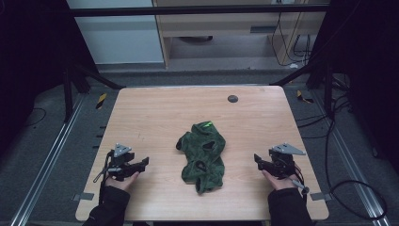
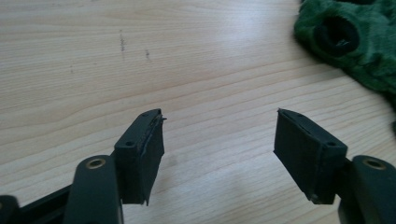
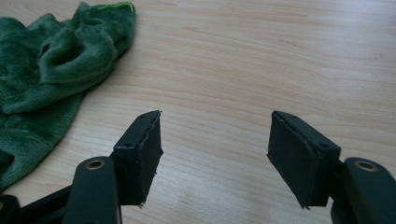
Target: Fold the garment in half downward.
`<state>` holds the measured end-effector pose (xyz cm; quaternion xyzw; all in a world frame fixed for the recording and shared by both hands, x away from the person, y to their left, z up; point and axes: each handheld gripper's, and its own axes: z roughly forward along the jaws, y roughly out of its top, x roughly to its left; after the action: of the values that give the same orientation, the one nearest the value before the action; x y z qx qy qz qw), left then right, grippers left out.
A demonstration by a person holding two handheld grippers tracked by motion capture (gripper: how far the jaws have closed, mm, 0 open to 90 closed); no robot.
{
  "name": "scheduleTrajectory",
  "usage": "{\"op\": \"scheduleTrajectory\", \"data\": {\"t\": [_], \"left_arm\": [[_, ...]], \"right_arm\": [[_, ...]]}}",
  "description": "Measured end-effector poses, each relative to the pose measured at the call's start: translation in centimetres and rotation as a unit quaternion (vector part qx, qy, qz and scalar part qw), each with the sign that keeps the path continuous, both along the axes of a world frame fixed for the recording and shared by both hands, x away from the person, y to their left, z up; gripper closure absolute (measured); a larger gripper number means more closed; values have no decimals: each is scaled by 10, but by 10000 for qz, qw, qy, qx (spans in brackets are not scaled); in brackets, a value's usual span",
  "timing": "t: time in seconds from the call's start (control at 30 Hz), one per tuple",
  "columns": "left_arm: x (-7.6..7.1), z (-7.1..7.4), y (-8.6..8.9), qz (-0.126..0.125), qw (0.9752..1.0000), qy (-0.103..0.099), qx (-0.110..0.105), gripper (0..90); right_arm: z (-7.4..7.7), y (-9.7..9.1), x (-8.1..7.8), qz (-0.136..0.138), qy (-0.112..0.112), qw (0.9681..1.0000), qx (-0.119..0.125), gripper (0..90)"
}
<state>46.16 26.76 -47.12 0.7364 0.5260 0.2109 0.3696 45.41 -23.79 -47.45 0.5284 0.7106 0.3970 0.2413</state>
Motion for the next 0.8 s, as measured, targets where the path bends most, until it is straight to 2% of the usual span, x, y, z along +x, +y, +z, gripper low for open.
{"op": "scheduleTrajectory", "data": {"t": [0.43,0.63,0.8], "left_arm": [[-1,10,-7,-111,9996,-175,-193,388],[2,16,-11,-181,9993,-224,-249,387],[7,22,-15,-266,9991,-259,-214,380]], "right_arm": [[11,13,-2,336,-39,9994,68,389],[19,19,4,489,-93,9988,-3,399],[31,22,10,525,-223,9984,55,405]]}}
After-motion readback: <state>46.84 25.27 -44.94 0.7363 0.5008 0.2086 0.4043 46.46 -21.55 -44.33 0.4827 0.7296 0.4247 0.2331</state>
